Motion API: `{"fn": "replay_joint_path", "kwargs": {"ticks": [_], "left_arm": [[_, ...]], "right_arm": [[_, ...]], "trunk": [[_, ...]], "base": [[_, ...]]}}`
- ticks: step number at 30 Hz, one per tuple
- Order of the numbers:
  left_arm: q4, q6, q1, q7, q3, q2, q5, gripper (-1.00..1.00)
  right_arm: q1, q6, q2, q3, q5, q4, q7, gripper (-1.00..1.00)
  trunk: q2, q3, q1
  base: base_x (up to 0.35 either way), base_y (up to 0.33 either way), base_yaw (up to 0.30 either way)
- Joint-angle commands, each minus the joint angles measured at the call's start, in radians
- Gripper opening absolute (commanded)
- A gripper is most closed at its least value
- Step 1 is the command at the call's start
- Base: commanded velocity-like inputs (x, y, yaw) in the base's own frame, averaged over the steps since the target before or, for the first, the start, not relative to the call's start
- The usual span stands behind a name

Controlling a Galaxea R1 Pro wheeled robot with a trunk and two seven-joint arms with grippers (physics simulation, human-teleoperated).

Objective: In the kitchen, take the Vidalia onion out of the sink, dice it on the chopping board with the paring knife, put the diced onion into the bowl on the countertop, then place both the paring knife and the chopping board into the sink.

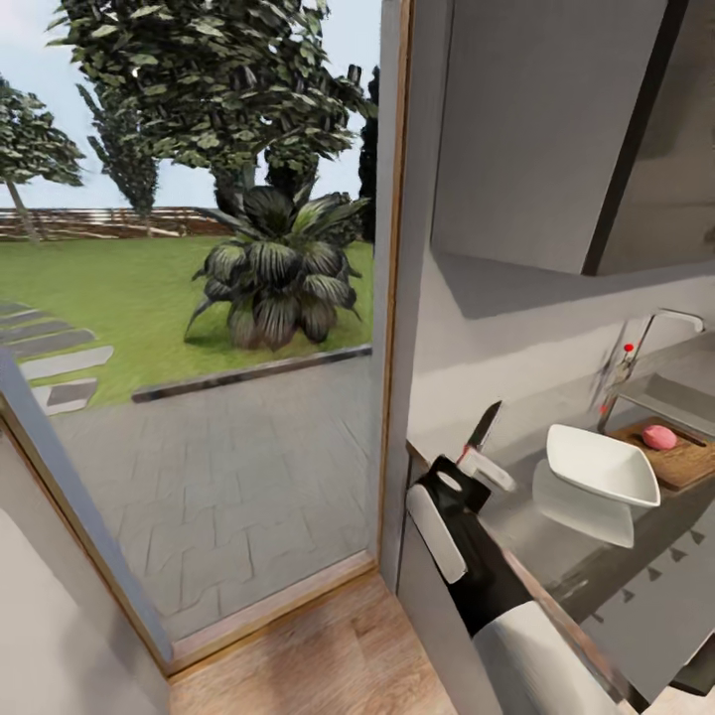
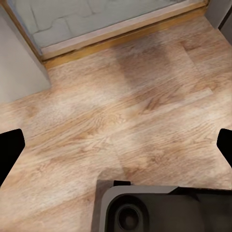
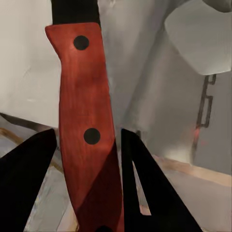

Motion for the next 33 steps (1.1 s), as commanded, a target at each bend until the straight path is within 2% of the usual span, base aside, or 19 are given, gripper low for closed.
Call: {"fn": "replay_joint_path", "kwargs": {"ticks": [1,4,5,6,7,8,9,10,12,13,14,15,16,18,20,22,27,33], "left_arm": [[-0.001,-0.002,0.000,0.005,-0.007,0.002,0.009,1.00],[0.000,-0.002,0.000,0.005,-0.007,0.002,0.009,1.00],[0.000,-0.002,0.000,0.005,-0.007,0.002,0.009,1.00],[0.000,-0.002,0.000,0.005,-0.007,0.002,0.009,1.00],[0.000,-0.002,0.000,0.005,-0.007,0.002,0.009,1.00],[0.001,-0.002,0.000,0.005,-0.007,0.002,0.009,1.00],[0.001,-0.002,0.000,0.005,-0.007,0.001,0.009,1.00],[0.001,-0.002,0.000,0.005,-0.007,0.001,0.009,1.00],[0.002,-0.002,0.000,0.005,-0.007,0.001,0.009,1.00],[0.002,-0.002,0.000,0.005,-0.007,0.001,0.009,1.00],[0.002,-0.002,0.000,0.005,-0.007,0.001,0.009,1.00],[0.002,-0.001,0.000,0.005,-0.007,0.001,0.009,1.00],[0.003,-0.001,0.000,0.005,-0.007,0.001,0.009,1.00],[0.003,-0.001,0.000,0.005,-0.007,0.001,0.009,1.00],[0.005,0.000,0.000,0.005,-0.007,0.001,0.009,1.00],[0.007,0.000,0.000,0.005,-0.007,0.002,0.009,1.00],[0.010,-0.001,0.000,0.005,-0.007,0.002,0.009,1.00],[0.011,-0.002,0.000,0.005,-0.007,0.002,0.009,1.00]], "right_arm": [[-0.001,-0.001,0.000,0.019,-0.001,-0.008,-0.006,-1.00],[0.024,-0.039,0.000,0.119,0.000,-0.102,-0.006,-1.00],[0.044,-0.047,0.000,0.169,-0.001,-0.155,-0.006,-1.00],[0.056,-0.056,-0.020,0.210,-0.001,-0.191,-0.007,-1.00],[0.065,-0.072,-0.047,0.252,-0.001,-0.224,-0.009,-1.00],[0.075,-0.108,-0.092,0.317,-0.002,-0.263,-0.012,-1.00],[0.079,-0.140,-0.123,0.358,-0.004,-0.284,-0.014,-1.00],[0.080,-0.157,-0.139,0.379,-0.006,-0.294,-0.015,-1.00],[0.085,-0.231,-0.209,0.456,-0.010,-0.334,-0.020,-1.00],[0.086,-0.249,-0.227,0.475,-0.011,-0.342,-0.023,-1.00],[0.087,-0.285,-0.260,0.518,-0.012,-0.360,-0.030,-1.00],[0.088,-0.333,-0.305,0.591,-0.013,-0.385,-0.051,-1.00],[0.089,-0.397,-0.368,0.751,-0.012,-0.420,-0.126,-1.00],[0.090,-0.423,-0.385,0.826,-0.010,-0.428,-0.175,-1.00],[0.090,-0.440,-0.392,0.866,-0.007,-0.433,-0.199,-1.00],[0.090,-0.444,-0.394,0.877,-0.006,-0.437,-0.206,-1.00],[0.090,-0.444,-0.397,0.882,-0.005,-0.438,-0.210,-1.00],[0.090,-0.442,-0.397,0.883,-0.004,-0.437,-0.210,-1.00]], "trunk": [[-0.001,0.000,0.000],[-0.001,0.004,0.000],[-0.001,0.005,0.000],[-0.001,0.005,0.000],[-0.001,0.006,0.000],[-0.001,0.006,0.000],[-0.001,0.006,0.000],[-0.001,0.006,0.000],[-0.001,0.006,0.000],[-0.001,0.006,0.000],[-0.001,0.006,0.000],[-0.001,0.006,0.000],[-0.001,0.006,0.000],[-0.001,0.006,0.000],[-0.001,0.006,0.000],[-0.001,0.006,0.000],[-0.001,0.006,0.000],[-0.001,0.006,0.000]], "base": [[0.000,0.000,0.000],[0.000,0.000,0.000],[0.000,0.000,0.000],[0.000,0.000,0.000],[0.000,0.000,0.000],[0.000,0.000,0.000],[0.000,0.000,0.000],[0.000,0.000,0.000],[0.000,0.000,0.000],[0.000,0.000,0.000],[0.000,0.000,0.000],[0.000,0.000,0.000],[0.000,0.000,0.000],[0.000,0.000,0.000],[0.000,0.000,0.000],[0.000,0.000,0.000],[-0.015,0.000,0.000],[-0.284,0.000,0.000]]}}
